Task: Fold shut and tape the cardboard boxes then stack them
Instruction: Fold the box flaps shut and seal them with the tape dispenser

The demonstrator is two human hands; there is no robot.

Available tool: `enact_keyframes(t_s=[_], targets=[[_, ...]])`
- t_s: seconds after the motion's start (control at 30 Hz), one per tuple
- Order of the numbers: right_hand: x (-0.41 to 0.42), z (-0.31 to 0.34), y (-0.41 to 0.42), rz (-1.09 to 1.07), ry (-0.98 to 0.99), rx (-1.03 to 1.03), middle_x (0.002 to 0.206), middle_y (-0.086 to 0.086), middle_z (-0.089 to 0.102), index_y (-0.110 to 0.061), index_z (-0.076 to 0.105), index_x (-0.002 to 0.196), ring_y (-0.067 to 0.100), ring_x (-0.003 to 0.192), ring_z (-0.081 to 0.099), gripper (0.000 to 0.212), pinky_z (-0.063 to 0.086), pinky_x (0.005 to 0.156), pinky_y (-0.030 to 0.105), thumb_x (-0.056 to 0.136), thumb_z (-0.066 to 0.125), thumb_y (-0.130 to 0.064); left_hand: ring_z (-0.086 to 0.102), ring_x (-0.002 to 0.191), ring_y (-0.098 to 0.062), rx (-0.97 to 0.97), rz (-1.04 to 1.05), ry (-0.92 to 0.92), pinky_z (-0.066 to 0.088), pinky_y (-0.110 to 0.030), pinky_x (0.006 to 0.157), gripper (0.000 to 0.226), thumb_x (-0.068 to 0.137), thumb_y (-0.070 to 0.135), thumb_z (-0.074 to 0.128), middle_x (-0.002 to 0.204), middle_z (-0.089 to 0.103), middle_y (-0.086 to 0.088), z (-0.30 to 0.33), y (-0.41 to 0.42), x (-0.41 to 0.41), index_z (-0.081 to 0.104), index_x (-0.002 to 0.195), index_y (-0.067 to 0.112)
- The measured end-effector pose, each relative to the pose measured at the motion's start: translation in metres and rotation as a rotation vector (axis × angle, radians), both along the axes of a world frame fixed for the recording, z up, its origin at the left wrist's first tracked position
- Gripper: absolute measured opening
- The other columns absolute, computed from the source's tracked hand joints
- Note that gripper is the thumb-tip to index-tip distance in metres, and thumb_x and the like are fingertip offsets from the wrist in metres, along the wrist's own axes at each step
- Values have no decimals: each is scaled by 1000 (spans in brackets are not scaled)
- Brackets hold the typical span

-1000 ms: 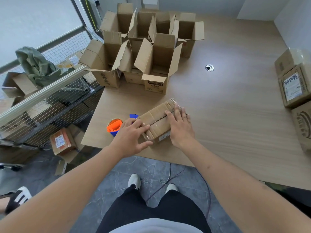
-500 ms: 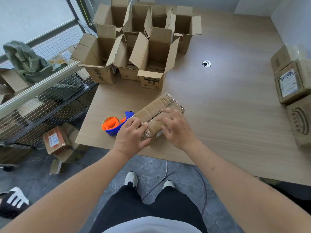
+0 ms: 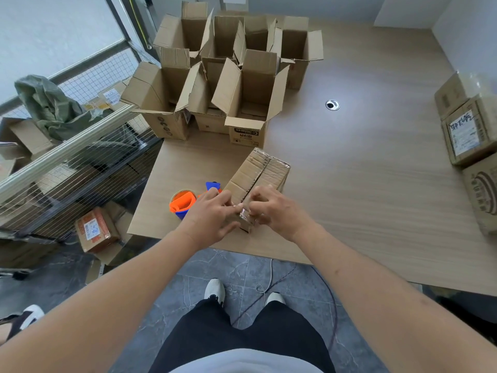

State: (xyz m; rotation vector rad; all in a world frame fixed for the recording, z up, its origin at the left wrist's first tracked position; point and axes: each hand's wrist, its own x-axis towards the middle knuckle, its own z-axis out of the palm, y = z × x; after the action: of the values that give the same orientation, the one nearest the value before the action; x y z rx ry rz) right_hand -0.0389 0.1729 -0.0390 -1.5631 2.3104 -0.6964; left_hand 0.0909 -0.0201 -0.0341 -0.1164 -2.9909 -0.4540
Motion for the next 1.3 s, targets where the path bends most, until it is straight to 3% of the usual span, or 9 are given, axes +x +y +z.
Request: enact_keyframes(t_s=[0.17, 0.33, 0.57, 0.67, 0.83, 0.97, 1.07, 1.2, 1.3], targets=[[0, 5, 2, 1, -3, 122, 125, 3, 49, -15, 62, 103, 26, 114, 45, 46, 54, 84, 43, 74, 89, -37, 49, 69, -31, 20, 27, 79, 49, -44, 58, 23, 77, 12, 86, 82, 59, -8, -7, 13, -6, 79, 99, 15], [7, 6, 1, -24, 33, 99, 126, 3, 44, -12, 54, 100, 18, 96, 45, 33, 55, 75, 44, 85, 80, -26, 48, 71, -24, 128, -22, 30, 45, -36, 59, 23, 73, 15, 90, 81, 56, -5, -2, 15, -10, 78, 94, 14], [-4, 7, 2, -10, -108, 173, 134, -3, 38, -15, 51, 98, 23, 95, 54, 37, 52, 84, 44, 79, 83, -17, 59, 108, -25, 242, -83, -57, 55, -44, 87, 33, 82, 14, 84, 120, 63, -3, -3, -23, -3, 77, 115, 16], [1, 1, -1, -55, -68, 151, 136, -4, 38, -16, 50, 96, 22, 91, 54, 35, 53, 78, 42, 84, 81, -26, 62, 104, -30, 186, -125, 0, 58, -45, 80, 34, 80, 4, 84, 118, 65, -6, -10, -26, -4, 77, 113, 14], [11, -7, -7, -110, -11, 103, 134, 0, 42, -17, 51, 96, 16, 92, 47, 30, 42, 73, 31, 89, 77, -30, 63, 101, -32, 245, -111, 46, 56, -43, 84, 28, 80, 2, 84, 115, 67, -9, -14, -23, -2, 79, 106, 12], [8, -1, -6, -106, -40, 165, 136, -2, 39, -20, 43, 90, 24, 92, 54, 36, 49, 75, 36, 88, 79, -26, 59, 109, -25, 301, -148, -119, 53, -44, 93, 35, 81, 13, 86, 121, 63, -2, 1, -36, -10, 78, 115, 19], [7, 2, -7, -116, -54, 199, 136, -6, 37, -21, 43, 89, 24, 89, 54, 37, 51, 76, 38, 87, 79, -27, 58, 111, -23, 302, -188, -193, 51, -44, 95, 38, 80, 8, 85, 121, 62, -1, 8, -44, -15, 78, 115, 20], [11, -1, -12, -174, -36, 215, 133, -6, 37, -24, 41, 90, 21, 87, 51, 40, 51, 75, 39, 87, 77, -41, 59, 109, -27, 284, -188, -131, 53, -46, 92, 35, 80, 1, 82, 119, 64, -4, 4, -38, -12, 79, 112, 16], [18, -4, -20, -265, -28, 207, 133, -4, 40, -24, 40, 88, 20, 88, 48, 45, 41, 71, 32, 87, 74, -52, 61, 107, -34, 280, -169, -66, 54, -46, 91, 36, 80, -6, 79, 119, 65, -9, -2, -35, -7, 79, 111, 11]])
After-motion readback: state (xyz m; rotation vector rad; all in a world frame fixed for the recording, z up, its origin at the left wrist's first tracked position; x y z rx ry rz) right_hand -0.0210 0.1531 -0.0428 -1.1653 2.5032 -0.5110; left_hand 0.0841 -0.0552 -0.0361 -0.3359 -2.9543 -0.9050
